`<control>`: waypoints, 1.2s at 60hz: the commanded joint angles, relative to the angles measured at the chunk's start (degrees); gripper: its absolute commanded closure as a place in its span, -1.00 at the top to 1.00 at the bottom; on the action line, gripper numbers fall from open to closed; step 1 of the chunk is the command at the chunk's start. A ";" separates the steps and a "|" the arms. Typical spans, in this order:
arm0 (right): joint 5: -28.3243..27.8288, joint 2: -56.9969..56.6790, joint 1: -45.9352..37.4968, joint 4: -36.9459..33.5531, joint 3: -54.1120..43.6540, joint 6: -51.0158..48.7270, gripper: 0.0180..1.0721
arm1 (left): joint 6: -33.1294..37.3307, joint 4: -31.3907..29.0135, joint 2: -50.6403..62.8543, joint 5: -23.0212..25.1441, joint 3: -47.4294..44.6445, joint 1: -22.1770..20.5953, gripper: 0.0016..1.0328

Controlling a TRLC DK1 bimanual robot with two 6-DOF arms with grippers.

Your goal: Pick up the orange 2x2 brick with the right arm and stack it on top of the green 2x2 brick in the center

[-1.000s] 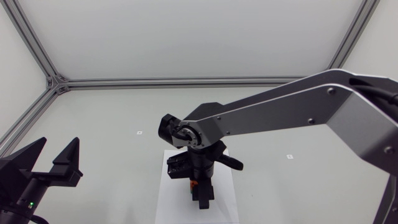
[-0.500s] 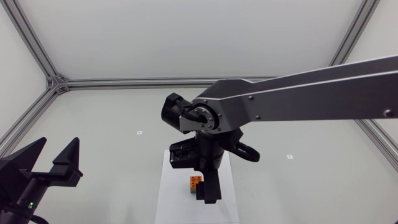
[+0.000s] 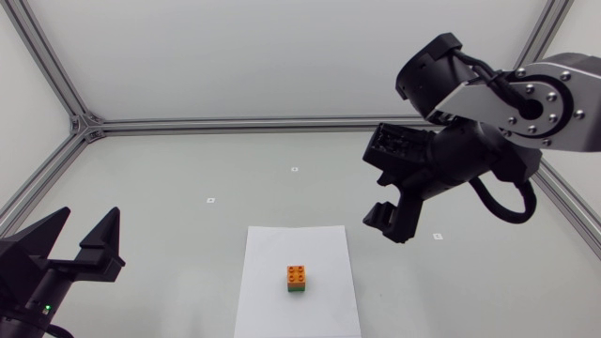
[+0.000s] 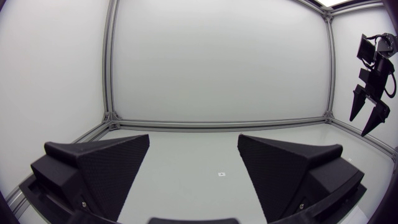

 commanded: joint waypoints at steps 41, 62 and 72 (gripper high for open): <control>-0.42 -35.79 -31.62 32.79 -33.67 7.06 0.90 | 0.31 -0.65 -0.23 0.16 -2.35 -0.04 0.92; 2.58 -52.70 -32.04 40.27 -45.12 14.72 0.90 | 0.31 -0.65 -0.23 0.16 -2.35 -0.04 0.92; 2.60 -57.71 -31.73 41.61 -48.67 18.64 0.90 | 0.31 -0.65 -0.23 0.16 -2.35 -0.04 0.92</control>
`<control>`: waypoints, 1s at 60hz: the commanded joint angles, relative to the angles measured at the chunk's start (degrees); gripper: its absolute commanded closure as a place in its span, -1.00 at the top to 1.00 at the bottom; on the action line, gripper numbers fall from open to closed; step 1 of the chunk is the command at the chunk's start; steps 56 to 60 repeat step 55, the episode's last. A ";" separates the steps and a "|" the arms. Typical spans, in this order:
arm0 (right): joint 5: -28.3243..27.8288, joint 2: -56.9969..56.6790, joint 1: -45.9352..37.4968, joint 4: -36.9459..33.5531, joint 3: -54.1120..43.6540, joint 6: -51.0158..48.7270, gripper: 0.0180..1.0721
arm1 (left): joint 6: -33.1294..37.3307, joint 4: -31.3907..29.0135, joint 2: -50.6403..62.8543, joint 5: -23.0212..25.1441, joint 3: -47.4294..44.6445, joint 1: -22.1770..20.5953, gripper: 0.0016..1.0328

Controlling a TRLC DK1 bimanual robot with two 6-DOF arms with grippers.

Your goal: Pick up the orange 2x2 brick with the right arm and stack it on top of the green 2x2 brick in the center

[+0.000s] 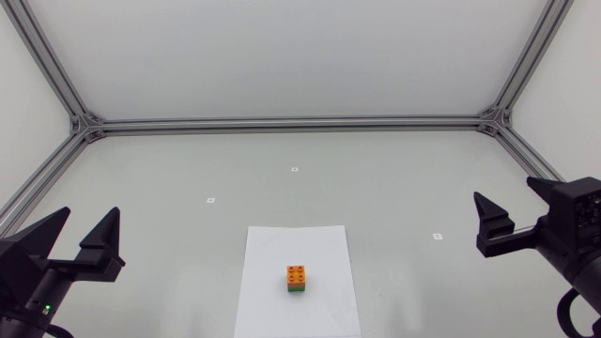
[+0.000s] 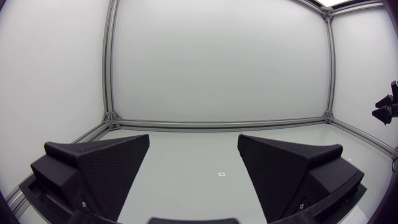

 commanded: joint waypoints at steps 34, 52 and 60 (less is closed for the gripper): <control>0.13 -18.51 1.12 5.80 -14.02 15.98 0.90 | 0.31 -0.65 -0.23 0.16 -2.35 -0.13 0.92; 0.14 -21.04 1.28 6.48 -15.81 17.96 0.91 | 0.31 -0.65 -0.23 0.16 -2.35 -0.04 0.92; 0.14 -21.04 1.28 6.48 -15.81 17.96 0.91 | 0.31 -0.65 -0.23 0.16 -2.35 -0.04 0.92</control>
